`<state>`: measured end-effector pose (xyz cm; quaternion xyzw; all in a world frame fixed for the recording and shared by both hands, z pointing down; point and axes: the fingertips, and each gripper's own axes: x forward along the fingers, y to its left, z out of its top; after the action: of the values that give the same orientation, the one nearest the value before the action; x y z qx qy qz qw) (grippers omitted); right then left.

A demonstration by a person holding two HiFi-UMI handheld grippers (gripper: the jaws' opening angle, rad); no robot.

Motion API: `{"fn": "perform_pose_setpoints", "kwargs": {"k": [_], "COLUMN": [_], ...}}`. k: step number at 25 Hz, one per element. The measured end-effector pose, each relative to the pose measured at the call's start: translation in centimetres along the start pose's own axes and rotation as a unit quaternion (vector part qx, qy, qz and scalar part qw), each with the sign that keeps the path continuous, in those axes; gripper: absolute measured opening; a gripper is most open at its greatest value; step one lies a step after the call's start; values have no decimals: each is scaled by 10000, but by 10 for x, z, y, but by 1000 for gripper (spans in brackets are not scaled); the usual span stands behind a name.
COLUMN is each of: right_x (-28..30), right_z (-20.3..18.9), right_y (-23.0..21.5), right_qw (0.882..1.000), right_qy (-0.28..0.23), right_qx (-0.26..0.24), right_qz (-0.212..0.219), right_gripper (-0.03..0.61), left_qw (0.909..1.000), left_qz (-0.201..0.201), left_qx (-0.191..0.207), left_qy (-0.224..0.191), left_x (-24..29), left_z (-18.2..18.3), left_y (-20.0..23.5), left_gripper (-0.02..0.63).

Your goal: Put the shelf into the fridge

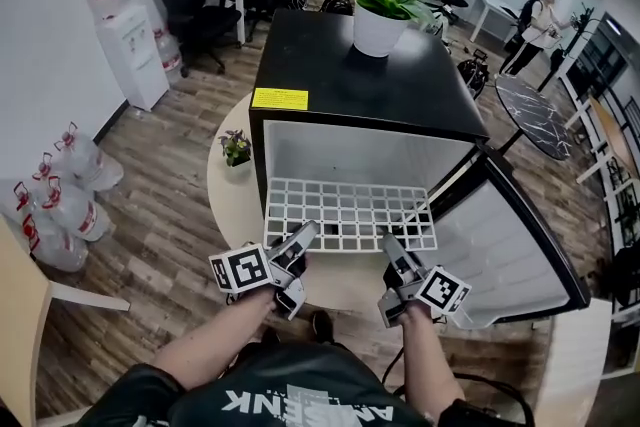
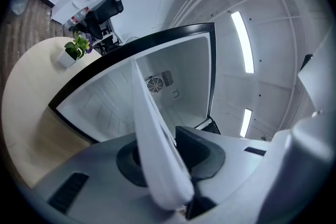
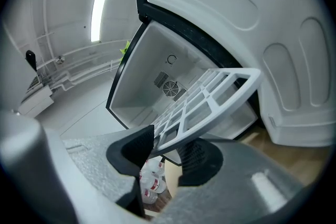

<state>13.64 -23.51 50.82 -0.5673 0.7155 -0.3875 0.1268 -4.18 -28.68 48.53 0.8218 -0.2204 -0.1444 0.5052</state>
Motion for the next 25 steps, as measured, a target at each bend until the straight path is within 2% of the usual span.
{"fn": "perform_pose_setpoints", "kwargs": {"k": [10, 19, 23, 25], "right_x": [10, 18, 20, 18], "right_z": [18, 15, 12, 13], "right_y": [-7, -13, -7, -12], "right_qw": [9998, 9999, 9995, 9999], "right_qy": [110, 142, 88, 108], "right_qx": [-139, -77, 143, 23], "right_qz": [-38, 9, 259, 93], "right_gripper": [136, 135, 133, 133], "left_qw": [9997, 9998, 9997, 9996], "left_qz": [69, 41, 5, 5], "left_qx": [-216, -124, -159, -191], "left_qy": [-56, -168, -182, -193], "left_x": [18, 20, 20, 20], "left_z": [5, 5, 3, 4], "left_y": [5, 12, 13, 13], "left_gripper": [80, 80, 80, 75]}}
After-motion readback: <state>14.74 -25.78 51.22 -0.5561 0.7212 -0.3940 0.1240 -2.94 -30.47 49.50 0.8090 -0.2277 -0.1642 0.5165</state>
